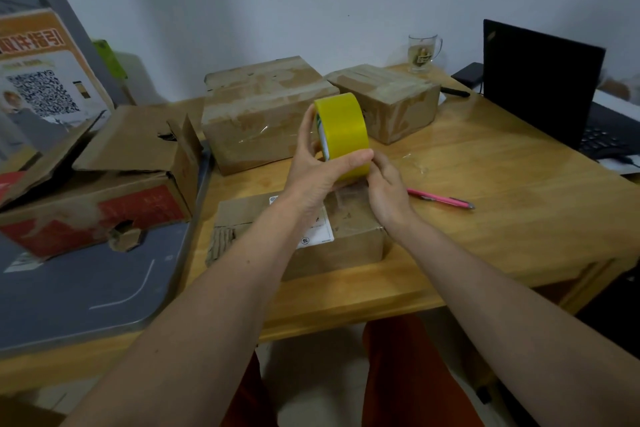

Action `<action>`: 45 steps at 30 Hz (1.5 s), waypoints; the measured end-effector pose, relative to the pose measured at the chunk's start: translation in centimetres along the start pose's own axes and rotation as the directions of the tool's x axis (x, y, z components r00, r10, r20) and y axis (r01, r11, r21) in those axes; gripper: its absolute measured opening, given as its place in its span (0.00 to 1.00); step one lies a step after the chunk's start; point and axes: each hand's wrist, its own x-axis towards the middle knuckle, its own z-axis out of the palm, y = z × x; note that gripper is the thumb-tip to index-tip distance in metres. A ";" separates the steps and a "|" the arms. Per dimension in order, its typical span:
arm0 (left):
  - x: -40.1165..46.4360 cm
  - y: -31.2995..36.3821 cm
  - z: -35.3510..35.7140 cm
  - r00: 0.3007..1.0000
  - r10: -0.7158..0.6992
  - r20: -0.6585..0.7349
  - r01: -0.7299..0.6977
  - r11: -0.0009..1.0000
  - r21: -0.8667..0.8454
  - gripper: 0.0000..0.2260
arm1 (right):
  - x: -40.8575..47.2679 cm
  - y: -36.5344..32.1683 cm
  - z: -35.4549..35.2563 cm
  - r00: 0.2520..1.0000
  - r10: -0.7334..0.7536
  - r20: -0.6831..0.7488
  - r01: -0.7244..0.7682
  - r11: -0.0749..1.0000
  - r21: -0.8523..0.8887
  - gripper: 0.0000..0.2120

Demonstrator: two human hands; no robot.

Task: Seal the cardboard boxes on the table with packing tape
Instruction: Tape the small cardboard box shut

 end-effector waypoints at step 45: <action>0.5 -0.4 -0.5 0.998 -0.032 -0.045 0.027 0.994 -0.107 0.56 | -1.8 -5.6 -6.8 0.909 -0.133 0.395 0.409 0.108 -0.906 0.08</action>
